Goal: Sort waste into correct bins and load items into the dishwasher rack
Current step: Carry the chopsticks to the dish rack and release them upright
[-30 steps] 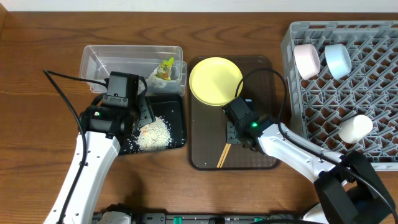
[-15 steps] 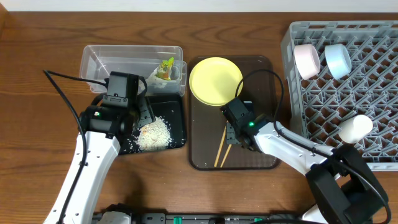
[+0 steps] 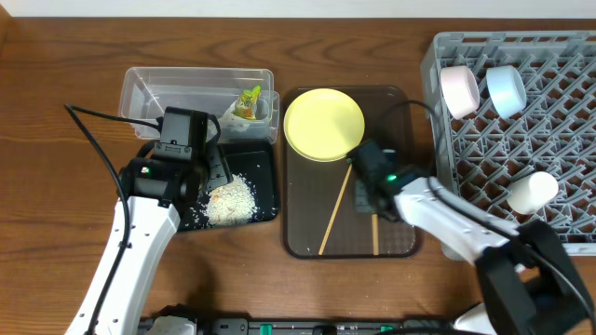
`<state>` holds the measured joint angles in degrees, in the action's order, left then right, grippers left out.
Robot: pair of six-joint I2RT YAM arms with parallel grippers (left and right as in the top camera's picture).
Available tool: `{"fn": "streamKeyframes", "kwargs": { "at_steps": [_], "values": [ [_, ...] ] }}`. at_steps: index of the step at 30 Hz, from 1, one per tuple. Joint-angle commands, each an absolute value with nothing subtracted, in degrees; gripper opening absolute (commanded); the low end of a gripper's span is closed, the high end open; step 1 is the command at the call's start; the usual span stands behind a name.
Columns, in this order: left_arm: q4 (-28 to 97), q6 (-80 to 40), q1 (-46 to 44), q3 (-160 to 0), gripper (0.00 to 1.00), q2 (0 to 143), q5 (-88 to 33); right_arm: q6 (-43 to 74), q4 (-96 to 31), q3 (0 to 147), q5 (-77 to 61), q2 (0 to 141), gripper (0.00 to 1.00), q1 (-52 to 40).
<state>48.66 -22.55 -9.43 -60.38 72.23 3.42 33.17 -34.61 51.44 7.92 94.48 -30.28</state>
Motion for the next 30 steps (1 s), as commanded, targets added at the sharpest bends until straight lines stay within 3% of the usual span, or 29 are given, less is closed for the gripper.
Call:
{"fn": "streamKeyframes", "kwargs": {
  "at_steps": [1,11,20,22,27,30],
  "values": [
    [48.8,-23.0,-9.2,-60.1,0.70,72.6,4.5,24.3,-37.6,56.7,9.1,88.7,0.01,-24.7],
    [48.8,-23.0,-9.2,-60.1,0.70,72.6,4.5,4.3,-50.0,68.4,6.2,83.8,0.01,-9.0],
    [48.8,-23.0,-9.2,-60.1,0.70,72.6,4.5,2.9,-50.7,63.8,6.2,86.1,0.01,-1.3],
    [48.8,-23.0,-9.2,-60.1,0.70,72.6,4.5,2.9,-49.8,63.4,6.2,86.9,0.07,-0.9],
    [48.8,-23.0,-9.2,-60.1,0.70,72.6,4.5,3.0,-47.5,64.6,3.7,86.3,0.33,-1.9],
    [48.8,-23.1,-9.2,-60.1,0.70,72.6,4.5,5.7,-46.9,66.7,0.5,85.0,0.37,-3.8]
  ]
}}
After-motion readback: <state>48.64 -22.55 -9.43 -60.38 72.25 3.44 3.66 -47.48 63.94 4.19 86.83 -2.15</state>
